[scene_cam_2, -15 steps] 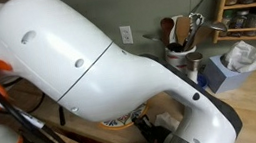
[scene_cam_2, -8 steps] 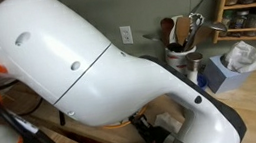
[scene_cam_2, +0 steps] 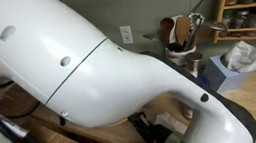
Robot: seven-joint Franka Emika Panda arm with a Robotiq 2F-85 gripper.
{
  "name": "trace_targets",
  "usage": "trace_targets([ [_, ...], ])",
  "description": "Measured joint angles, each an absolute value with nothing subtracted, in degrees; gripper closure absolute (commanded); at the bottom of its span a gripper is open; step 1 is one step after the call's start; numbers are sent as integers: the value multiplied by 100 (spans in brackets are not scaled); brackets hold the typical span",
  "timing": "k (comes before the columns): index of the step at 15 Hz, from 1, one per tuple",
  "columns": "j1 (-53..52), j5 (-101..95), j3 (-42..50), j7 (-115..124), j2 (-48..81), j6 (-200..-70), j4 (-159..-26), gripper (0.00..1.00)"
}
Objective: Move the yellow tray backwards
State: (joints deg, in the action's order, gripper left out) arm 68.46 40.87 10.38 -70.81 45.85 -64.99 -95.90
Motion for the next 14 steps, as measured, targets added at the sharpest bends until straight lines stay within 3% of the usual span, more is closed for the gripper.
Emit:
trace_targets([
  [14, 6334, 4159, 1026, -6342, 4388, -5894, -10033, 98],
])
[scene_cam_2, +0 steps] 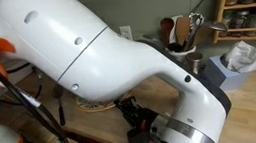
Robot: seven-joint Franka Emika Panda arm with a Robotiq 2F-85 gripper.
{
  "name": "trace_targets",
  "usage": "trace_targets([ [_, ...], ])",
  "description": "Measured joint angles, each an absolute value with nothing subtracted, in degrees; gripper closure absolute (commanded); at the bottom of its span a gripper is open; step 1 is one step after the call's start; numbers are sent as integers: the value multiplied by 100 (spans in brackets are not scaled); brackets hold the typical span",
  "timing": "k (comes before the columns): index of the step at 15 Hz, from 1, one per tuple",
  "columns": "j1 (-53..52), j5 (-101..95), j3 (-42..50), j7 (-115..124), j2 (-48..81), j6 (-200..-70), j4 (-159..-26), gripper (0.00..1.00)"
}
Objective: Move the yellow tray backwards
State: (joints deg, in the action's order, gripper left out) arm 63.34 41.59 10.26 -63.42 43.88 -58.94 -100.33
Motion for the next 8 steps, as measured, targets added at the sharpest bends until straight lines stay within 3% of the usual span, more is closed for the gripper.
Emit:
trace_targets([
  [8, 6294, 5351, 1197, -6055, 4282, -5803, -10663, 98],
])
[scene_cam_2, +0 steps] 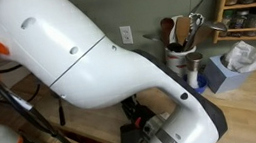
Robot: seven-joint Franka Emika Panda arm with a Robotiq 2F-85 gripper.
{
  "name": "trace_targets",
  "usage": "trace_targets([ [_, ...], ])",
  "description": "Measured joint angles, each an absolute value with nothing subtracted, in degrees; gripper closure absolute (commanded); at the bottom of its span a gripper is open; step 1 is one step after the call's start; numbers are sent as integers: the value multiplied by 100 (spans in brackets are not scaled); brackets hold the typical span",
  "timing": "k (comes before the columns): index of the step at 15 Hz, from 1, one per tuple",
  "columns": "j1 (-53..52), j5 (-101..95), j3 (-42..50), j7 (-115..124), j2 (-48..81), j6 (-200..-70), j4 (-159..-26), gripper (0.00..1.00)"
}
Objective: Move the yellow tray backwards
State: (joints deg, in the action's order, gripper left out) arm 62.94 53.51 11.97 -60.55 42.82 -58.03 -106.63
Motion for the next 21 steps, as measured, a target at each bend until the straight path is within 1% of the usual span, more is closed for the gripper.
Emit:
trace_targets([
  [7, 6144, 6405, 1510, -6189, 3806, -6111, -11675, 98],
  [15, 5391, 7411, 1808, -6667, 2834, -7519, -13078, 98],
  [21, 4842, 8194, 1977, -6623, 2383, -8242, -13533, 98],
])
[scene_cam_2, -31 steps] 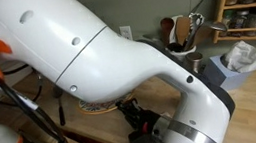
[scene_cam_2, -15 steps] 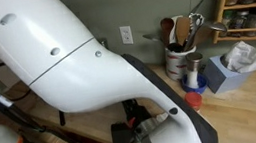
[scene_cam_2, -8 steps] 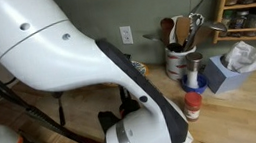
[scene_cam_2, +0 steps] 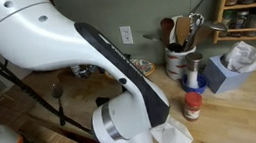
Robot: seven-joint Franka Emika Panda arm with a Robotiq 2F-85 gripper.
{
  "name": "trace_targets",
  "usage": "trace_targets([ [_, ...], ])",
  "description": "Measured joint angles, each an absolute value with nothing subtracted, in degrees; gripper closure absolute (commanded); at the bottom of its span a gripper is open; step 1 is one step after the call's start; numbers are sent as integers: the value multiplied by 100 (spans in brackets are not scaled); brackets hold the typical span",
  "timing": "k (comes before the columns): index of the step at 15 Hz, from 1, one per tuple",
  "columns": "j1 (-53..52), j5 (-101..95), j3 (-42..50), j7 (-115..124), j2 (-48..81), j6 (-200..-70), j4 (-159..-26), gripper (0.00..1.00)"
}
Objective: Move the yellow tray backwards
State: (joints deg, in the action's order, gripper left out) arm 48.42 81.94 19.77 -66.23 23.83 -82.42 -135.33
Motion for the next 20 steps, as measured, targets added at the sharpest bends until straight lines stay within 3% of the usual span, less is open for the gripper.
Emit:
trace_targets([
  [17, 3777, 9070, 2283, -6059, 2333, -9436, -13513, 98],
  [19, 3719, 9070, 2303, -6050, 2339, -9484, -13498, 66],
  [20, 3692, 9070, 2314, -6042, 2340, -9495, -13490, 60],
])
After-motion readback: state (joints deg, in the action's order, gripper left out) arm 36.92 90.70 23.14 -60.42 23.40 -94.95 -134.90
